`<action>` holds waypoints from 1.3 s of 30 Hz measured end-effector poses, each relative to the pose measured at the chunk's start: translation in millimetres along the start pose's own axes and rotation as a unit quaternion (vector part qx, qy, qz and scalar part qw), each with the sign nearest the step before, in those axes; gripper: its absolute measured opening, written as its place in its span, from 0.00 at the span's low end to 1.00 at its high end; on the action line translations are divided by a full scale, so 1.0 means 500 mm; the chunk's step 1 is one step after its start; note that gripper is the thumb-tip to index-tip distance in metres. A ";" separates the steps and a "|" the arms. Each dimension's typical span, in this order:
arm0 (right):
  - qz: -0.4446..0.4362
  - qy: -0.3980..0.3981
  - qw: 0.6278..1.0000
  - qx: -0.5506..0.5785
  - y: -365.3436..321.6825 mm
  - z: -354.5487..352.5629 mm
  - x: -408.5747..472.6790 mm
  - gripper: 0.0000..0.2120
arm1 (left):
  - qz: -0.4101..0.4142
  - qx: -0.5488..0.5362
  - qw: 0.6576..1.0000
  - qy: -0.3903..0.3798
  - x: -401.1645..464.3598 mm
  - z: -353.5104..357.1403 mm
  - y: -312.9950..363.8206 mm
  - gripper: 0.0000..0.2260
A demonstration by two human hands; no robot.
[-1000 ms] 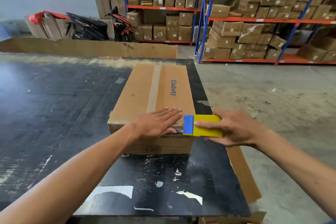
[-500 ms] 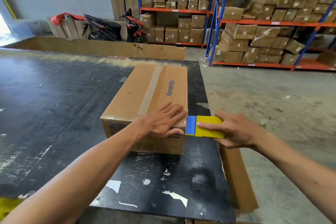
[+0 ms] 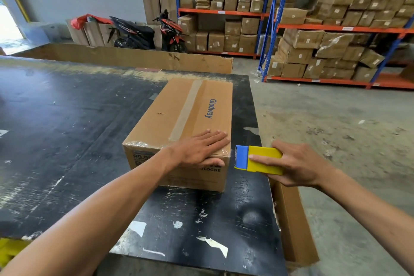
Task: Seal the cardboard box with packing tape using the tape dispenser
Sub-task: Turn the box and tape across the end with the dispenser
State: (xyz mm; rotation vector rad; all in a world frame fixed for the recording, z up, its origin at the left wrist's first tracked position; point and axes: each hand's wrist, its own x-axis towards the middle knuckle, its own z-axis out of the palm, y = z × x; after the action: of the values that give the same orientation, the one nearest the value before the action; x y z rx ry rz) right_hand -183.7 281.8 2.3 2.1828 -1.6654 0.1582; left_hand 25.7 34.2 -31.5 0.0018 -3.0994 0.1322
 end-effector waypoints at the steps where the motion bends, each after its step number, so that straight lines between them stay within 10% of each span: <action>1: 0.001 0.001 1.000 -0.001 -0.007 0.010 0.007 0.26 | -0.001 0.004 1.000 -0.002 0.001 0.001 0.001 0.43; 11: 0.036 -0.035 0.994 -0.095 -0.109 0.077 0.017 0.21 | -0.030 0.017 0.999 -0.016 0.006 -0.007 0.009 0.41; 24: 0.312 -0.056 0.946 -0.071 -0.060 0.031 0.040 0.24 | -0.305 -0.037 0.949 0.072 0.087 0.024 0.126 0.38; 34: 0.493 0.043 0.865 0.082 -0.045 -0.043 0.119 0.20 | -0.160 -0.067 0.985 0.023 -0.059 -0.031 0.001 0.35; 39: 0.499 0.102 0.843 0.172 -0.060 -0.035 0.179 0.22 | -0.251 -0.126 0.957 0.069 -0.079 -0.065 -0.047 0.39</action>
State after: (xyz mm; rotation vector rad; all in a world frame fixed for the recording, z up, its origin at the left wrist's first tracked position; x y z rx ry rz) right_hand -127.2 214.0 39.6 1.1726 -2.5998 0.9863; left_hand 66.3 13.5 1.2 0.7279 -2.8399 -0.2674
